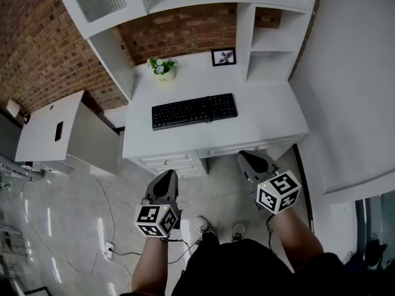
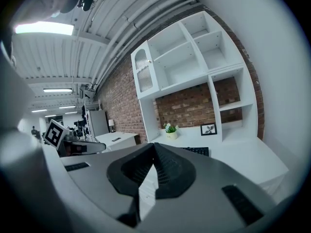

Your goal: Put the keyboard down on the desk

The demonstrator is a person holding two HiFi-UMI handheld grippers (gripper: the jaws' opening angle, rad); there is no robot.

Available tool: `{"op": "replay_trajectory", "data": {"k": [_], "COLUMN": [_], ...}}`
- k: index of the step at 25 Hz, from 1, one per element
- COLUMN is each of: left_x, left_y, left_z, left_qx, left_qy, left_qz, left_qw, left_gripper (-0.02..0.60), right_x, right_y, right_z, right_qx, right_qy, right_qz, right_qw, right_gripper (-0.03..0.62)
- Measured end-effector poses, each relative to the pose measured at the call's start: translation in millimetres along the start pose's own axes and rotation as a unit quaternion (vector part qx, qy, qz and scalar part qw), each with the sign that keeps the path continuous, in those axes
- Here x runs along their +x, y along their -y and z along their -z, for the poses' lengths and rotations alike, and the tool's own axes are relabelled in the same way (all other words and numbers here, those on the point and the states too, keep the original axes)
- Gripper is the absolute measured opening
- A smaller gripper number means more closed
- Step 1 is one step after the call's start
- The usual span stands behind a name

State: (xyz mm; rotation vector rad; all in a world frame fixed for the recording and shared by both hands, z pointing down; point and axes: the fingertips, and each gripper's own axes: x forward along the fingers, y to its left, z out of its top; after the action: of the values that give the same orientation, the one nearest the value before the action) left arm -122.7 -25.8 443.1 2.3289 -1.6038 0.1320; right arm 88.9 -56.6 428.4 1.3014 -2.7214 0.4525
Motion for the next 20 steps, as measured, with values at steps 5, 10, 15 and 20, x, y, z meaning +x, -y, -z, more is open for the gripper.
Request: {"op": "replay_trajectory", "data": {"k": [5, 10, 15, 20], "left_x": [-7.8, -17.2, -25.2, -31.4], "left_y": [25.3, 40.5, 58.2, 71.8], "left_z": [0.4, -0.7, 1.6, 6.7], "left_qx": [0.007, 0.012, 0.013, 0.012], "left_qy": [0.004, 0.012, 0.018, 0.021], "left_qz": [-0.007, -0.023, -0.031, -0.037], "left_qw": [0.9999, 0.9996, 0.9993, 0.999], "left_gripper": [0.02, 0.02, 0.02, 0.02], "right_x": [-18.5, -31.3, -46.6, -58.7], "right_y": [6.0, 9.3, 12.6, 14.2], "right_z": [-0.6, -2.2, -2.0, -2.4], "right_qx": [0.003, 0.002, -0.005, -0.008], "right_qy": [0.006, 0.011, 0.013, 0.016], "right_qz": [-0.016, -0.032, -0.043, -0.05], "right_qw": [1.0, 0.999, 0.999, 0.999], "right_gripper": [0.017, 0.017, 0.017, 0.017]}}
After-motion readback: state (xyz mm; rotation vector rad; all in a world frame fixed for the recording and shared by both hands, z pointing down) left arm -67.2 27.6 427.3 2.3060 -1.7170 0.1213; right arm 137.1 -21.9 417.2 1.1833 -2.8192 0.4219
